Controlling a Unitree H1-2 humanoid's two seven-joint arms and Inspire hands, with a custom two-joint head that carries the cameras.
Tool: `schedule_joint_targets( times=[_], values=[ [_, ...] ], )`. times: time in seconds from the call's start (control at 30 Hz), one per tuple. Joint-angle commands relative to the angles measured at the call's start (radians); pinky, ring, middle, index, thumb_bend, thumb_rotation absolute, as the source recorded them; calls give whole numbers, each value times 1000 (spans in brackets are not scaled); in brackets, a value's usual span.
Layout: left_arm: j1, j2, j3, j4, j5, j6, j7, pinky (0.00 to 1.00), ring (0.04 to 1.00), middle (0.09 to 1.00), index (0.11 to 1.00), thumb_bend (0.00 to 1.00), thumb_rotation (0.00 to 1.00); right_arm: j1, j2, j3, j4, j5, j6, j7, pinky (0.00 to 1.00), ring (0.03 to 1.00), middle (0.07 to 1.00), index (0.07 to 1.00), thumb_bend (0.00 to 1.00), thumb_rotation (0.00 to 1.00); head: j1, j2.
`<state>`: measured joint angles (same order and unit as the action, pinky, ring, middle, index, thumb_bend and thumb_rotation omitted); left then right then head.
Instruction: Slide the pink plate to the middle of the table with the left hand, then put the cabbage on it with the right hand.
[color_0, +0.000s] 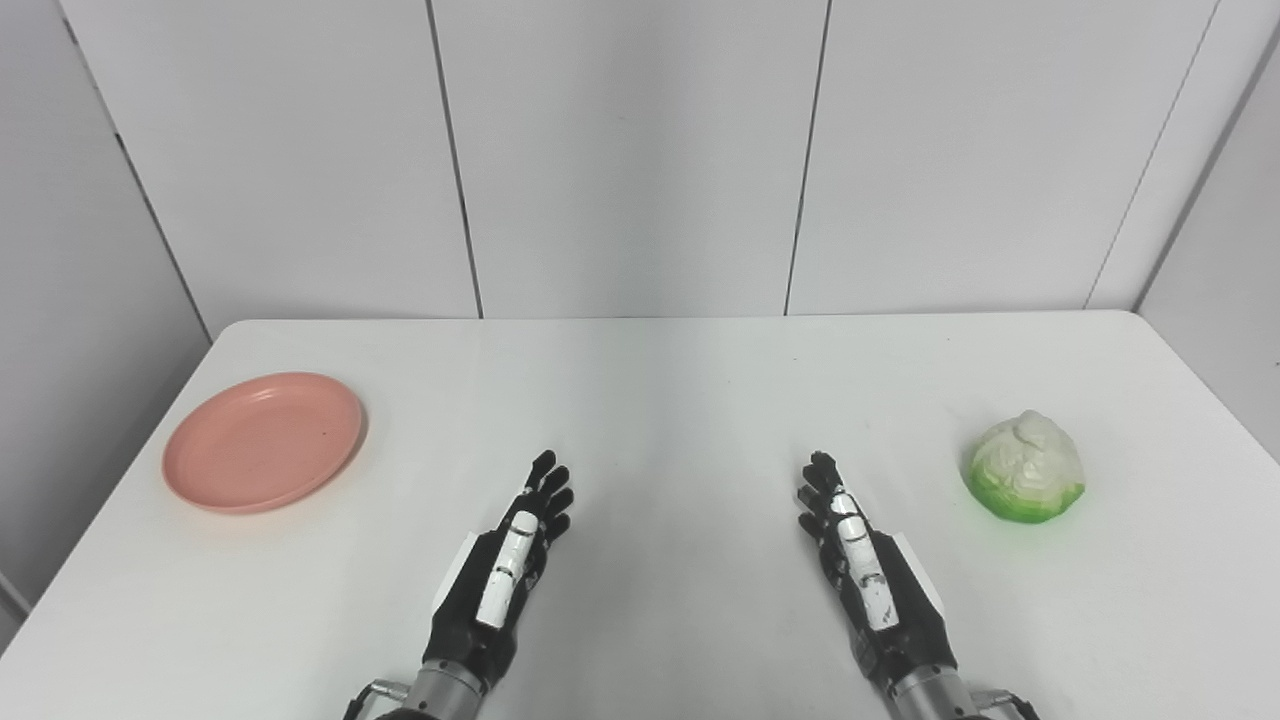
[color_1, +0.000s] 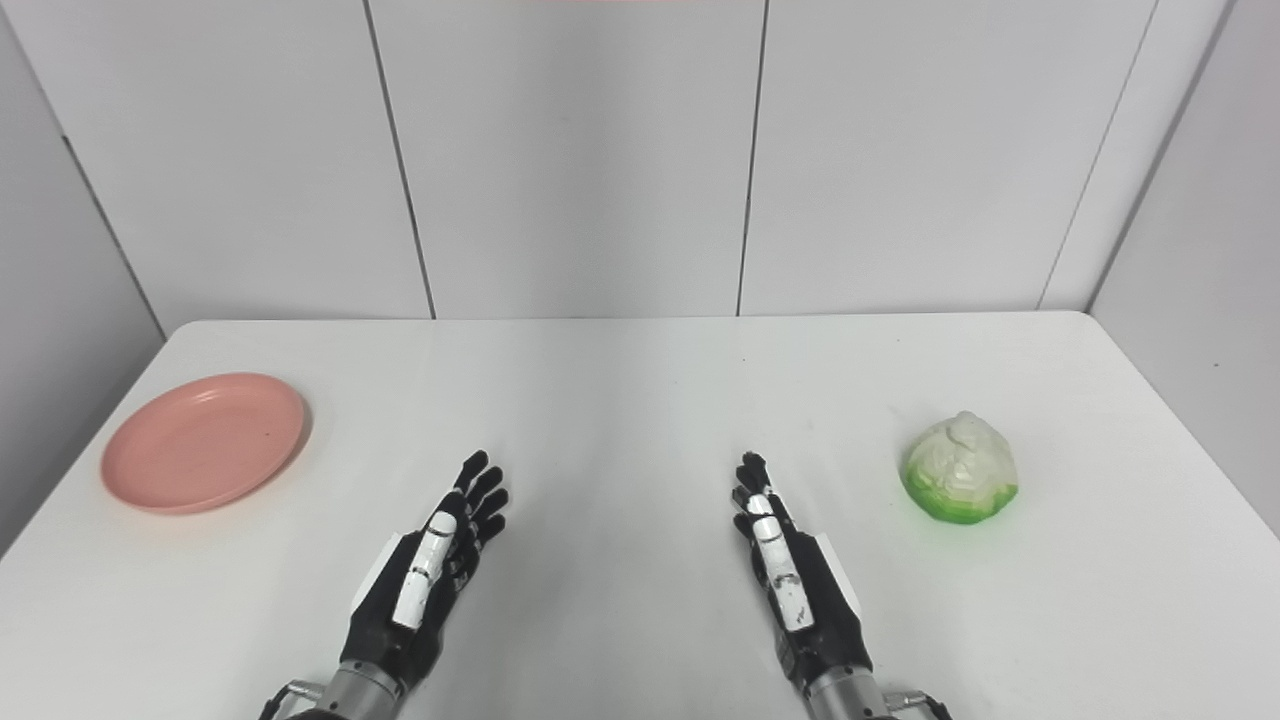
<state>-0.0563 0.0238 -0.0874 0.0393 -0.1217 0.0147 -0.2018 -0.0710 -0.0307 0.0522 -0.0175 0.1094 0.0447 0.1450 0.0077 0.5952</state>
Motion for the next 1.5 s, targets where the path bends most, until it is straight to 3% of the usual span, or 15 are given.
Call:
schedule_joint_targets(
  times=[0.0,1.1,1.33,1.37,1.47],
  values=[
    [48,3,-12,65,-1,17,-13,991,986,991,990,508,1000,8,-1,2,-8,9,3,9,1000,1000,1000,1000,335,1000,0,-1],
    [45,4,-17,68,7,31,-10,993,989,999,993,537,972,6,-6,5,-11,12,15,11,1000,1000,1000,1000,333,1000,5,5],
    [36,2,-28,91,19,9,-13,997,995,1000,994,526,994,3,-20,2,0,25,7,26,1000,1000,1000,1000,332,1000,74,-9],
    [33,-1,-32,98,25,3,-11,997,996,1000,994,526,994,2,-24,1,1,30,7,29,1000,1000,1000,1000,331,1000,116,-20],
    [23,-9,-40,122,39,-17,-6,1000,1000,1000,991,540,999,1,-34,-6,2,42,6,35,1000,1000,1000,1000,322,1000,148,-28]
  ],
)
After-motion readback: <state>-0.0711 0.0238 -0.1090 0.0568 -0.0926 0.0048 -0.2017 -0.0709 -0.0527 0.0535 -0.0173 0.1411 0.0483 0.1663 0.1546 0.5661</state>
